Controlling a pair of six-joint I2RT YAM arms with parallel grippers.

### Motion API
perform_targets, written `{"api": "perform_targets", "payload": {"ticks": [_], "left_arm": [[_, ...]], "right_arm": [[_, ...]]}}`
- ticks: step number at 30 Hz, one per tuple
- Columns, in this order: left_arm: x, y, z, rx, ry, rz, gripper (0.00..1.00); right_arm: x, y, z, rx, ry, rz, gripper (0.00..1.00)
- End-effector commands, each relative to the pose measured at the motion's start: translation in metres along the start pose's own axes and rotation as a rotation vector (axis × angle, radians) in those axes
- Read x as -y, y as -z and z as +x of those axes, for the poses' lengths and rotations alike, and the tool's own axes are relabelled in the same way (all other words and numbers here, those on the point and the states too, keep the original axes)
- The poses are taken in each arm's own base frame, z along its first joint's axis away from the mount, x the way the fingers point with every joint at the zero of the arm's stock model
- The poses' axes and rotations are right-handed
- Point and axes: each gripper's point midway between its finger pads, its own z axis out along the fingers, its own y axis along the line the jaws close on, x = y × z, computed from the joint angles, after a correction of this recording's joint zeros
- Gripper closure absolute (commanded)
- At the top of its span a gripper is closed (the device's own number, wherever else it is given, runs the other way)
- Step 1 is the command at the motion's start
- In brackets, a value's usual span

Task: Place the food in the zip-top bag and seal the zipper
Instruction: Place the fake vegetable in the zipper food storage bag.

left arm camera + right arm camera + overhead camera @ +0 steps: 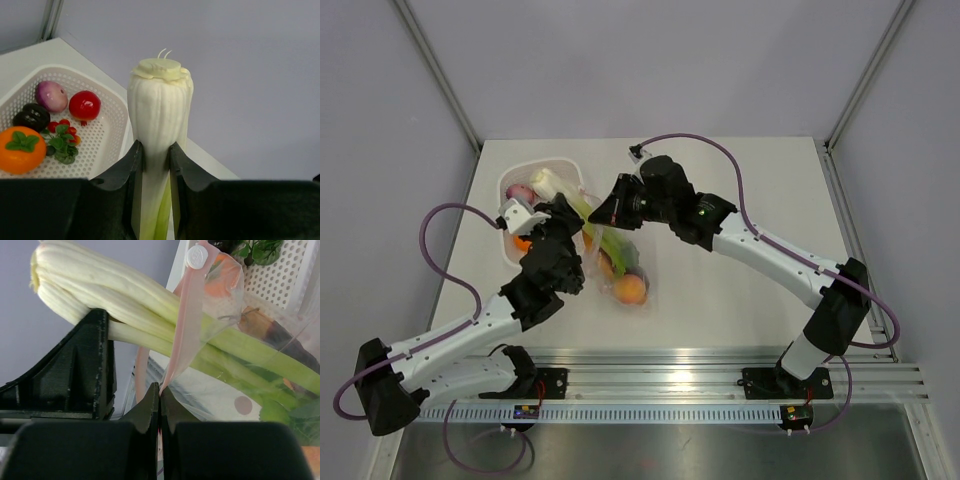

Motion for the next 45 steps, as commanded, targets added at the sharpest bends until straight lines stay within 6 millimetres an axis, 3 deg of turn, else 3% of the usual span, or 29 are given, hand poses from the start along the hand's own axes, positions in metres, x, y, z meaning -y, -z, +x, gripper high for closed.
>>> {"api": "perform_targets", "payload": {"ticks": [1,3,6,13,20,23,28,31,37,45], "left_arm": [[0.004,0.001,0.004,-0.038,0.158,-0.012,1.00],[-0.006,0.007,0.025,-0.097,0.125,-0.010,1.00],[-0.022,0.014,0.042,-0.139,0.132,-0.030,1.00],[-0.038,0.027,0.051,-0.210,0.159,0.007,1.00],[-0.030,0.037,0.073,-0.301,0.151,0.080,1.00],[-0.019,0.038,0.075,-0.313,0.129,0.133,1.00],[0.001,0.035,0.057,-0.271,0.081,0.213,1.00],[0.010,0.036,0.065,-0.288,0.065,0.247,1.00],[-0.002,0.043,0.105,-0.371,0.066,0.230,1.00],[-0.007,0.047,0.102,-0.378,0.043,0.253,1.00]], "right_arm": [[-0.035,0.008,-0.013,0.051,0.031,-0.081,0.97],[-0.034,0.007,-0.013,0.051,0.029,-0.078,0.97],[-0.034,0.008,-0.013,0.052,0.032,-0.075,0.97],[-0.031,0.000,-0.013,0.048,0.028,-0.071,0.97],[-0.034,-0.005,-0.010,0.034,0.024,-0.084,0.97],[-0.033,-0.004,-0.008,0.030,0.028,-0.080,0.97],[-0.034,-0.001,-0.005,0.023,0.028,-0.084,0.97],[-0.038,-0.001,-0.005,0.021,0.032,-0.096,0.97],[-0.036,0.002,-0.004,0.024,0.039,-0.089,0.97],[-0.033,0.008,0.000,0.021,0.046,-0.093,0.96]]}}
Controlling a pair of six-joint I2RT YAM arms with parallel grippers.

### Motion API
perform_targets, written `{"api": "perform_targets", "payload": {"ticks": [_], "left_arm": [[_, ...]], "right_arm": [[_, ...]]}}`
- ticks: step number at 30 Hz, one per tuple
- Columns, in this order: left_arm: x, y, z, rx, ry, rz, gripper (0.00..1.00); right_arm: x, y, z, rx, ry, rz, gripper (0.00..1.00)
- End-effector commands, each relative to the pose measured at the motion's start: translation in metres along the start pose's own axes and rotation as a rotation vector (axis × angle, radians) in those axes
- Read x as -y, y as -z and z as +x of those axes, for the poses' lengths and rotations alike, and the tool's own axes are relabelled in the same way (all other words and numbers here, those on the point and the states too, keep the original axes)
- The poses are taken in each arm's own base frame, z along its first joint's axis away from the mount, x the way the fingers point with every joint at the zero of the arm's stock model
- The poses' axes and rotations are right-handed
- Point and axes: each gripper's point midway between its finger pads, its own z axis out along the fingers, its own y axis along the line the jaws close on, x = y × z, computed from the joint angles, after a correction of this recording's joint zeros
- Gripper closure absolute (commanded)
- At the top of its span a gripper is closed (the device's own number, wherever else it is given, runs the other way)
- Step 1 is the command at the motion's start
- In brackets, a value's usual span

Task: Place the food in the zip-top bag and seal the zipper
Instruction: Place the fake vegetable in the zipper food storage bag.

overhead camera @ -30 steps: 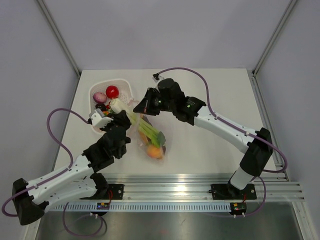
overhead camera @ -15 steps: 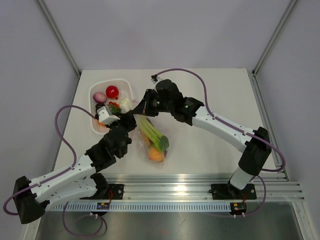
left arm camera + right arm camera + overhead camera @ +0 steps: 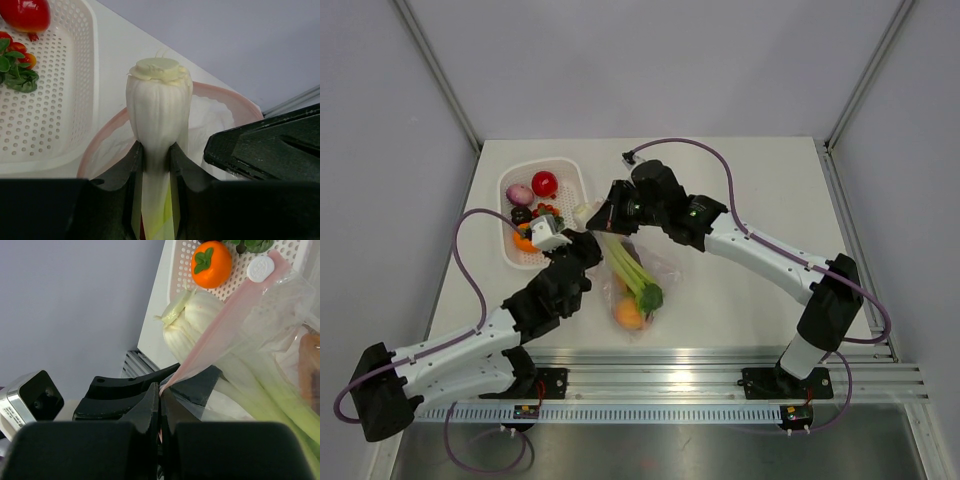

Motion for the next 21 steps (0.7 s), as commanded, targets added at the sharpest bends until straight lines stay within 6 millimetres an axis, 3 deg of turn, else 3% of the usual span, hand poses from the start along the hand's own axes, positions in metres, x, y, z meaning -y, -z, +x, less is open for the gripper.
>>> {"api": "perform_targets", "payload": {"ticks": [1,3,4,5,6,12,17,18,20,21], "left_arm": [[0.014,0.006,-0.011,0.004,0.038,0.059,1.00],[0.014,0.009,-0.018,0.012,0.015,0.065,0.95],[0.015,0.010,-0.021,0.012,0.007,0.067,0.88],[0.015,0.011,-0.024,0.007,-0.021,0.070,0.70],[0.016,0.011,-0.027,0.005,-0.030,0.072,0.64],[0.006,0.015,-0.043,0.019,-0.092,0.058,0.42],[0.011,0.029,-0.082,0.078,-0.096,0.088,0.38],[0.012,0.031,-0.090,0.094,-0.101,0.091,0.43],[0.004,0.037,-0.103,0.125,-0.109,0.075,0.63],[0.001,0.039,-0.106,0.136,-0.108,0.071,0.67]], "right_arm": [[-0.043,0.023,-0.014,0.065,0.041,-0.129,0.96],[-0.041,0.025,-0.012,0.064,0.045,-0.127,0.96],[-0.041,0.025,-0.011,0.063,0.050,-0.127,0.96],[-0.040,0.027,-0.010,0.063,0.052,-0.127,0.96],[-0.040,0.028,-0.010,0.062,0.055,-0.128,0.96],[-0.035,0.033,-0.006,0.064,0.066,-0.125,0.97],[-0.036,0.042,-0.004,0.065,0.097,-0.138,0.97],[-0.036,0.043,-0.004,0.067,0.103,-0.140,0.97],[-0.039,0.049,-0.006,0.081,0.129,-0.151,0.98],[-0.040,0.050,-0.006,0.083,0.130,-0.153,0.97]]}}
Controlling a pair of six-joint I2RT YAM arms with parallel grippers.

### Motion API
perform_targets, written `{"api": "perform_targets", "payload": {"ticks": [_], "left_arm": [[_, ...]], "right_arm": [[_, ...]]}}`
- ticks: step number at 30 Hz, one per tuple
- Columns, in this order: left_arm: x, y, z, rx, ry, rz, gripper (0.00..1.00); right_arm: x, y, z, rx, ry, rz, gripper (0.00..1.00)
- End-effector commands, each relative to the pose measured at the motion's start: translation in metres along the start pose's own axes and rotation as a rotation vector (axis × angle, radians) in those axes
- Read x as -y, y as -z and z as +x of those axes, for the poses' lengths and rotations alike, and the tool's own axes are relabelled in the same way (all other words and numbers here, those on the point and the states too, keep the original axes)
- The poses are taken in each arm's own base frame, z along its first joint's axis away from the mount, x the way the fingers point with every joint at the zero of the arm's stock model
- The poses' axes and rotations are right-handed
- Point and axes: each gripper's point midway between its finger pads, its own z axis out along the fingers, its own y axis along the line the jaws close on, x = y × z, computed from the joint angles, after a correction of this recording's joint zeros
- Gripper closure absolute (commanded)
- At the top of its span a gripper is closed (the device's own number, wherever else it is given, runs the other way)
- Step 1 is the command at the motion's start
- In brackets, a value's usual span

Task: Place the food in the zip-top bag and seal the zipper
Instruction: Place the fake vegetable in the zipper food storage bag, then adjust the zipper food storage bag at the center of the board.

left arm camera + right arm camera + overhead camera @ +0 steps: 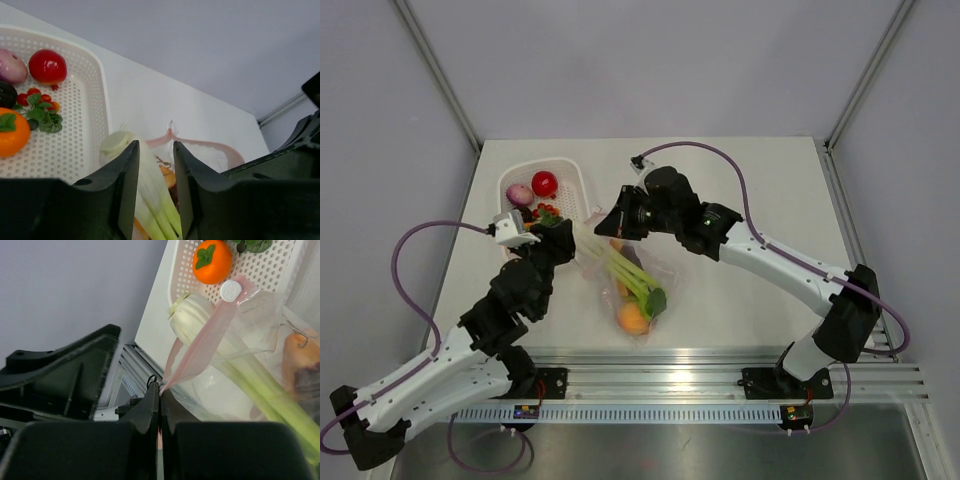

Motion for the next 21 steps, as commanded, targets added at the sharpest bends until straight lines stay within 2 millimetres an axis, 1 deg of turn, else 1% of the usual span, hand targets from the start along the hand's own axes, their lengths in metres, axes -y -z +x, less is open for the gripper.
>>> {"api": "perform_targets", "payload": {"ticks": [1,2,3,4,5,6,7,8,10,11,12,13,15,16,17,21], "left_arm": [[-0.005,0.008,-0.035,0.074,-0.013,-0.009,0.68],[-0.012,0.010,-0.038,0.082,-0.018,-0.023,0.67],[-0.015,0.010,-0.038,0.079,-0.019,-0.029,0.61],[-0.016,0.010,-0.036,0.067,-0.022,-0.031,0.54],[-0.022,0.010,-0.036,0.052,-0.033,-0.055,0.35],[-0.023,0.007,-0.031,0.026,-0.027,-0.065,0.29],[-0.024,0.006,-0.027,-0.001,-0.033,-0.069,0.27],[-0.026,0.004,-0.018,-0.061,-0.055,-0.061,0.27],[-0.019,0.000,-0.006,-0.142,-0.041,-0.045,0.32],[-0.025,-0.001,-0.002,-0.168,-0.033,-0.066,0.33],[-0.024,-0.002,0.000,-0.185,-0.026,-0.060,0.34],[-0.019,-0.001,0.005,-0.214,-0.015,-0.031,0.33],[-0.021,-0.001,0.006,-0.233,0.012,-0.037,0.30],[-0.020,0.000,0.012,-0.267,0.011,-0.031,0.30],[-0.022,-0.001,0.014,-0.281,0.019,-0.039,0.29],[-0.021,-0.001,0.027,-0.357,0.019,-0.042,0.29]], "right_arm": [[-0.041,0.027,-0.016,0.076,0.086,-0.129,0.98],[-0.044,0.031,-0.017,0.080,0.091,-0.135,0.98],[-0.045,0.032,-0.018,0.084,0.095,-0.140,0.98],[-0.046,0.034,-0.018,0.085,0.101,-0.145,0.98],[-0.048,0.036,-0.018,0.088,0.106,-0.152,0.98],[-0.049,0.037,-0.018,0.088,0.110,-0.157,0.98],[-0.049,0.039,-0.019,0.090,0.116,-0.157,0.98],[-0.051,0.040,-0.019,0.091,0.123,-0.160,0.98],[-0.050,0.041,-0.019,0.090,0.137,-0.160,0.98],[-0.051,0.042,-0.019,0.094,0.140,-0.160,0.98],[-0.050,0.043,-0.020,0.098,0.141,-0.155,0.99],[-0.050,0.044,-0.020,0.100,0.144,-0.155,0.98],[-0.049,0.046,-0.021,0.106,0.147,-0.147,0.98],[-0.049,0.047,-0.022,0.111,0.149,-0.147,0.98],[-0.049,0.047,-0.021,0.108,0.152,-0.146,0.99],[-0.049,0.048,-0.023,0.113,0.154,-0.144,0.98]]}}
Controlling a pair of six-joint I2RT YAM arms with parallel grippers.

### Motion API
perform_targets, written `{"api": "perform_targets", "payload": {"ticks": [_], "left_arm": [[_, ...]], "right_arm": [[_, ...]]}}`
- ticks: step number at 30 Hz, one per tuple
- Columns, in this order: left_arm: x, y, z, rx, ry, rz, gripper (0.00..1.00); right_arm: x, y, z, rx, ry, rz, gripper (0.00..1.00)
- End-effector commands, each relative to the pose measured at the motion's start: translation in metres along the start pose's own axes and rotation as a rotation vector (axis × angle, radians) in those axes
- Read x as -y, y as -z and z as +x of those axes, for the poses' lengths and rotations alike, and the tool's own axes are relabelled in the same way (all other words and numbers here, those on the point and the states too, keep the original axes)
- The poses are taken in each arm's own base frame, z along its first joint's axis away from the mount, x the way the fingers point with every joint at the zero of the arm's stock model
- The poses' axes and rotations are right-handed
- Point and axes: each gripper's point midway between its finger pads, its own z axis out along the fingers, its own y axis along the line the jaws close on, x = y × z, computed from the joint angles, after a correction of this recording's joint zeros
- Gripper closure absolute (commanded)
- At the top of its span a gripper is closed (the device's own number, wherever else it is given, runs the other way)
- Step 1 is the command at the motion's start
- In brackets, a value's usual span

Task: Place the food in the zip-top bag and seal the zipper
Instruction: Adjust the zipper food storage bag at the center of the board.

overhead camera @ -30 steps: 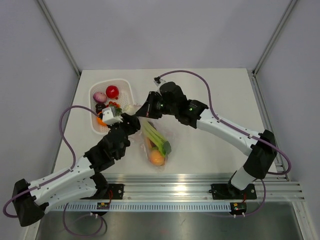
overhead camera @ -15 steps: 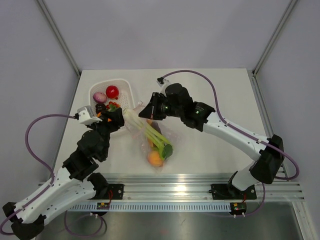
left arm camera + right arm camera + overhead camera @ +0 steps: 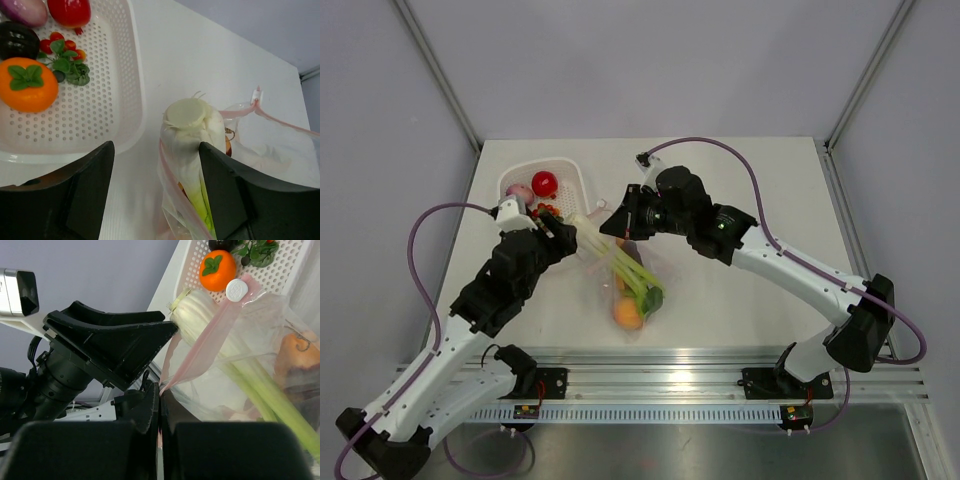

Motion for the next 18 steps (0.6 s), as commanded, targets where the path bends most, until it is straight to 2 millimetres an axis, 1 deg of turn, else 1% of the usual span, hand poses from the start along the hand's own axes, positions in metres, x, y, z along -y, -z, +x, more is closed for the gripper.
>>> {"api": "perform_targets", "payload": {"ticks": [1,3,4,6,9,11,12,13,17,18], "left_arm": [[0.020,0.006,0.005,-0.086,0.035,0.080,0.30],[0.021,0.005,0.011,-0.110,0.042,0.086,0.31],[0.024,0.006,0.014,-0.125,0.050,0.105,0.32],[0.025,0.005,0.020,-0.149,0.057,0.113,0.35],[0.032,0.007,0.021,-0.167,0.072,0.148,0.46],[0.035,0.009,0.022,-0.179,0.075,0.161,0.51],[0.038,0.011,0.018,-0.175,0.075,0.170,0.55],[0.038,0.012,0.018,-0.180,0.076,0.172,0.57],[0.046,0.020,0.007,-0.174,0.073,0.203,0.58],[0.048,0.022,0.006,-0.174,0.071,0.210,0.54]], "right_arm": [[-0.035,0.020,-0.022,0.085,0.050,-0.101,0.98],[-0.034,0.019,-0.022,0.085,0.051,-0.098,0.98],[-0.035,0.020,-0.022,0.086,0.051,-0.100,0.98],[-0.033,0.019,-0.022,0.087,0.052,-0.095,0.98],[-0.032,0.019,-0.022,0.087,0.051,-0.091,0.98],[-0.032,0.019,-0.022,0.087,0.052,-0.089,0.98],[-0.030,0.018,-0.021,0.084,0.052,-0.081,0.98],[-0.030,0.019,-0.022,0.087,0.052,-0.080,0.98],[-0.027,0.016,-0.020,0.082,0.052,-0.073,0.98],[-0.027,0.016,-0.020,0.081,0.052,-0.072,0.98]]}}
